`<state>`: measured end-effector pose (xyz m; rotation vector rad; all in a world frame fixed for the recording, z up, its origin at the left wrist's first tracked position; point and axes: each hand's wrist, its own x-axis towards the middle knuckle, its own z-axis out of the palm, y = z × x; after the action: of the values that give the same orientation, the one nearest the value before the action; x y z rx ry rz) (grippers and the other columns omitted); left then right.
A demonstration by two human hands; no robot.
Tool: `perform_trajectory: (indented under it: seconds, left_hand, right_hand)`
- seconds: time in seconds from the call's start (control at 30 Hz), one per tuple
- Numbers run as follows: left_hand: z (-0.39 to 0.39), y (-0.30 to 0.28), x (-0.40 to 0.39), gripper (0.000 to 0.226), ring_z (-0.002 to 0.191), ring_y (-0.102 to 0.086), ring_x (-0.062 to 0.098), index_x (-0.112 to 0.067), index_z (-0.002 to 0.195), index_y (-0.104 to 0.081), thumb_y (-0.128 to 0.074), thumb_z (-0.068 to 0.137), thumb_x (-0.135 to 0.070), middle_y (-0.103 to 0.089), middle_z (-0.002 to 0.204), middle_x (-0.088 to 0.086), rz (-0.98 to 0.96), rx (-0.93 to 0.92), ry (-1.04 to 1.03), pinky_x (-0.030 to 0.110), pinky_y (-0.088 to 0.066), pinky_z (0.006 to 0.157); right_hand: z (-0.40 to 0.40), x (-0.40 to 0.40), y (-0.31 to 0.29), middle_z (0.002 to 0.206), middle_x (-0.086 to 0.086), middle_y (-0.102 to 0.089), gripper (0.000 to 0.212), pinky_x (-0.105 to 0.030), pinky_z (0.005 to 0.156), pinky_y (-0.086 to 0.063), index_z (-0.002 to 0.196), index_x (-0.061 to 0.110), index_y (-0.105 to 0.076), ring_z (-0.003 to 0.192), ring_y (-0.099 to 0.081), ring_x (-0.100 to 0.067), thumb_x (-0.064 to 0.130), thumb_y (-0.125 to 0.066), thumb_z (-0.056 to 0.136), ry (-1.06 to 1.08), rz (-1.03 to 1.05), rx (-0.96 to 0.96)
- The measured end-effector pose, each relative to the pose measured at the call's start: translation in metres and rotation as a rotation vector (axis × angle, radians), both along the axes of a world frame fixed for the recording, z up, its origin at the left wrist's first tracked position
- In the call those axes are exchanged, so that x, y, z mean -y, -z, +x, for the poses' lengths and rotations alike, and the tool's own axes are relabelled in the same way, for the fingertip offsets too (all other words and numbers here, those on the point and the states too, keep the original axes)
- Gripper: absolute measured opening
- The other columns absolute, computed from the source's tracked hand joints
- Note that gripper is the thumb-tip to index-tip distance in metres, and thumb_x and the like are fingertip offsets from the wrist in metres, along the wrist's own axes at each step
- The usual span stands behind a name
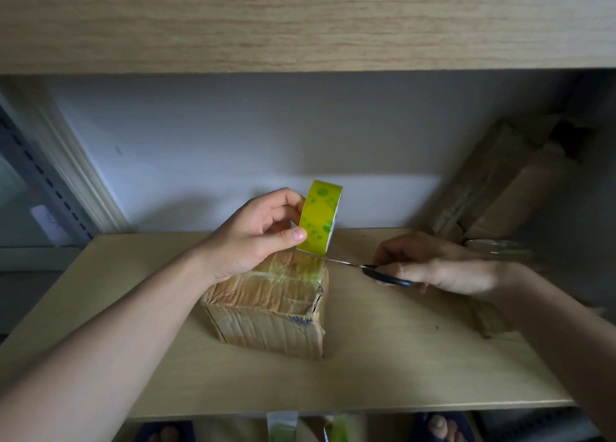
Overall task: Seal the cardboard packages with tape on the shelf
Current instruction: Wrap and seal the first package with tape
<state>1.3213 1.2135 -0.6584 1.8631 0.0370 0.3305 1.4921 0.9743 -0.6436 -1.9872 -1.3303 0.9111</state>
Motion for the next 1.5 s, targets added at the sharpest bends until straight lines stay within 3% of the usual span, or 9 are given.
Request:
perform_trajectory:
  seconds: [0.1, 0.2, 0.33, 0.5, 0.8, 1.03, 1.23, 1.4, 1.5]
  left_hand:
    - [0.0, -0.002, 0.005, 0.025, 0.094, -0.067, 0.014, -0.002, 0.11, -0.061, -0.063, 0.088, -0.013, -0.075, 0.1, 0.003, -0.038, -0.006, -0.002, 0.023, -0.052, 0.085]
    - [0.004, -0.005, 0.008, 0.031, 0.098, -0.068, 0.014, 0.001, 0.114, -0.065, -0.061, 0.092, -0.021, -0.075, 0.107, 0.007, -0.075, -0.045, -0.002, 0.026, -0.054, 0.088]
    - [0.008, -0.005, 0.013, 0.015, 0.085, -0.063, 0.003, -0.011, 0.097, -0.069, -0.062, 0.099, -0.024, -0.07, 0.088, -0.013, -0.029, -0.088, 0.036, 0.017, -0.048, 0.08]
    - [0.006, -0.004, 0.013, 0.028, 0.097, -0.067, 0.011, -0.002, 0.113, -0.069, -0.069, 0.094, -0.021, -0.076, 0.103, 0.003, -0.074, -0.048, -0.015, 0.024, -0.051, 0.089]
    - [0.003, 0.001, 0.009, 0.048, 0.093, -0.059, 0.029, 0.009, 0.106, -0.067, -0.08, 0.081, -0.029, -0.065, 0.107, 0.036, -0.096, 0.025, -0.089, 0.045, -0.042, 0.091]
    - [-0.001, 0.004, 0.01, 0.02, 0.084, -0.066, 0.014, -0.003, 0.097, -0.075, -0.08, 0.08, -0.012, -0.075, 0.092, 0.007, -0.154, 0.063, -0.063, 0.023, -0.055, 0.082]
    - [-0.005, 0.006, 0.012, 0.019, 0.081, -0.062, 0.015, 0.004, 0.094, -0.07, -0.075, 0.081, -0.009, -0.069, 0.089, 0.011, -0.14, 0.098, -0.067, 0.021, -0.052, 0.076]
    - [-0.006, 0.003, 0.014, 0.015, 0.083, -0.065, 0.015, -0.001, 0.095, -0.07, -0.073, 0.083, -0.009, -0.071, 0.09, 0.009, -0.156, 0.098, -0.056, 0.021, -0.053, 0.078]
    - [-0.005, 0.004, 0.015, 0.013, 0.086, -0.065, 0.016, -0.006, 0.095, -0.071, -0.073, 0.083, -0.011, -0.072, 0.091, 0.008, -0.158, 0.095, -0.064, 0.023, -0.053, 0.08]
  right_hand:
    - [-0.005, -0.006, 0.002, 0.078, 0.009, -0.063, 0.06, -0.031, 0.067, -0.048, 0.086, 0.022, -0.071, 0.075, -0.056, -0.006, 0.077, -0.058, 0.067, 0.003, 0.015, 0.021]
    - [-0.008, -0.008, 0.001, 0.078, 0.006, -0.064, 0.071, -0.029, 0.067, -0.049, 0.091, 0.011, -0.071, 0.078, -0.057, -0.009, 0.074, -0.058, 0.062, 0.014, 0.01, 0.007]
    - [-0.011, -0.008, 0.0, 0.074, 0.003, -0.063, 0.063, -0.022, 0.059, -0.044, 0.089, 0.014, -0.074, 0.068, -0.05, -0.012, 0.068, -0.059, 0.061, 0.031, -0.025, -0.131]
    - [-0.016, -0.009, -0.005, 0.069, 0.001, -0.063, 0.06, -0.019, 0.053, -0.042, 0.083, 0.015, -0.075, 0.052, -0.05, -0.003, 0.067, -0.063, 0.054, 0.075, -0.016, -0.213]
    - [-0.015, -0.009, -0.007, 0.066, 0.009, -0.063, 0.061, -0.034, 0.063, -0.049, 0.073, 0.019, -0.07, 0.067, -0.056, -0.01, 0.079, -0.06, 0.061, 0.117, -0.008, 0.083]
    - [-0.019, -0.006, -0.012, 0.072, 0.011, -0.066, 0.042, -0.022, 0.06, -0.04, 0.08, 0.027, -0.068, 0.065, -0.056, -0.003, 0.068, -0.073, 0.073, 0.147, 0.048, 0.349]
    - [-0.022, -0.003, -0.017, 0.071, 0.015, -0.065, 0.03, -0.014, 0.057, -0.039, 0.084, 0.031, -0.069, 0.067, -0.058, 0.001, 0.059, -0.078, 0.075, 0.151, 0.098, 0.42]
    - [-0.017, -0.005, -0.012, 0.071, -0.002, -0.069, 0.048, -0.037, 0.062, -0.045, 0.079, 0.021, -0.075, 0.062, -0.056, -0.009, 0.068, -0.073, 0.069, 0.138, 0.076, 0.231]
    - [-0.011, -0.002, -0.013, 0.073, -0.001, -0.073, 0.024, -0.038, 0.065, -0.051, 0.081, 0.021, -0.077, 0.067, -0.065, -0.015, 0.045, -0.079, 0.084, 0.1, 0.077, 0.222]
